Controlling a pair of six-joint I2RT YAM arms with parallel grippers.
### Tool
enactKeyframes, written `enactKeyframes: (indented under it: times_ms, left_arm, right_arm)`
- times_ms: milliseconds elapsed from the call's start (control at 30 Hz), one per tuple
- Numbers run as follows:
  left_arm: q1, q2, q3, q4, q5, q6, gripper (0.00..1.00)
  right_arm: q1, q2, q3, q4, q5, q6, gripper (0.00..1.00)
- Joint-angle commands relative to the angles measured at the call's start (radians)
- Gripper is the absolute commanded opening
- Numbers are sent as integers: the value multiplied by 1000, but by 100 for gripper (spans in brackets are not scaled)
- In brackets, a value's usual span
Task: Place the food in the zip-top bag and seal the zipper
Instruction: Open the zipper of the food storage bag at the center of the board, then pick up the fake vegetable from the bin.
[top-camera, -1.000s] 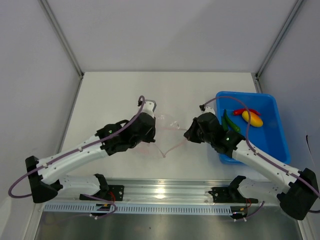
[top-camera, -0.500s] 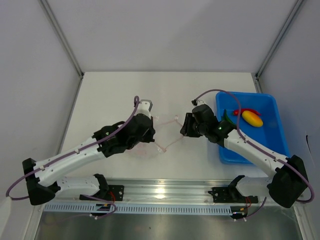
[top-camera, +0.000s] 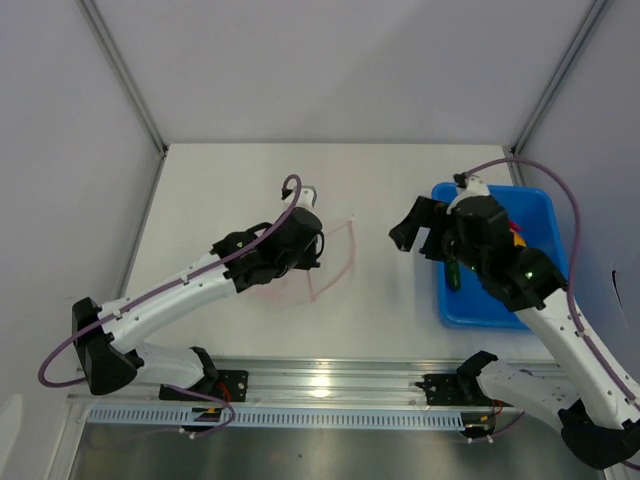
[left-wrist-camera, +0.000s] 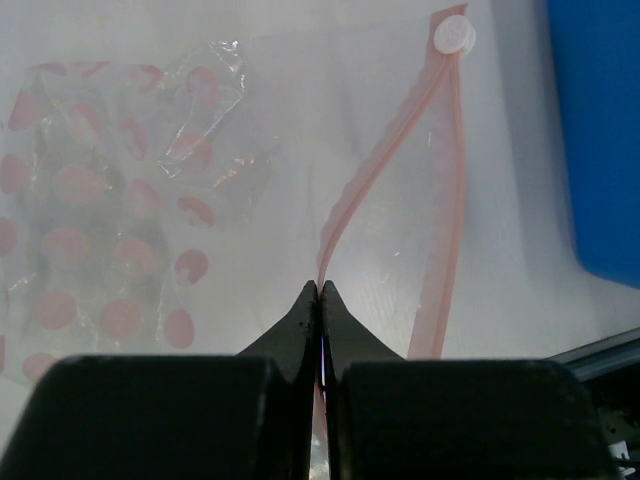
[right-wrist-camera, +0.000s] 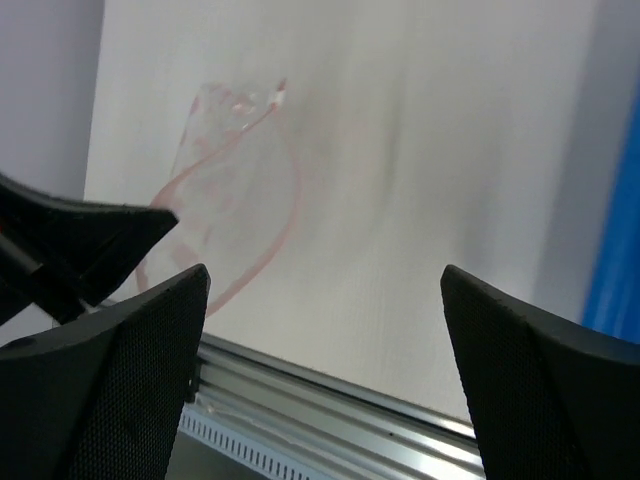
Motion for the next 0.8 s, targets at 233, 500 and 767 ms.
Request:
enactKeyframes:
  times_ms: [233, 500, 767]
  left_arm:
    - [27, 20, 69, -1, 142, 29, 1]
    - [29, 4, 43, 12, 171, 63, 1]
    - [32, 36, 64, 44, 227, 75, 1]
  right_arm:
    - [-670, 88, 21, -89, -139, -109, 96]
    - [-813, 369, -89, 98, -218, -140, 86]
    - [-802, 550, -148, 225, -221, -151, 85]
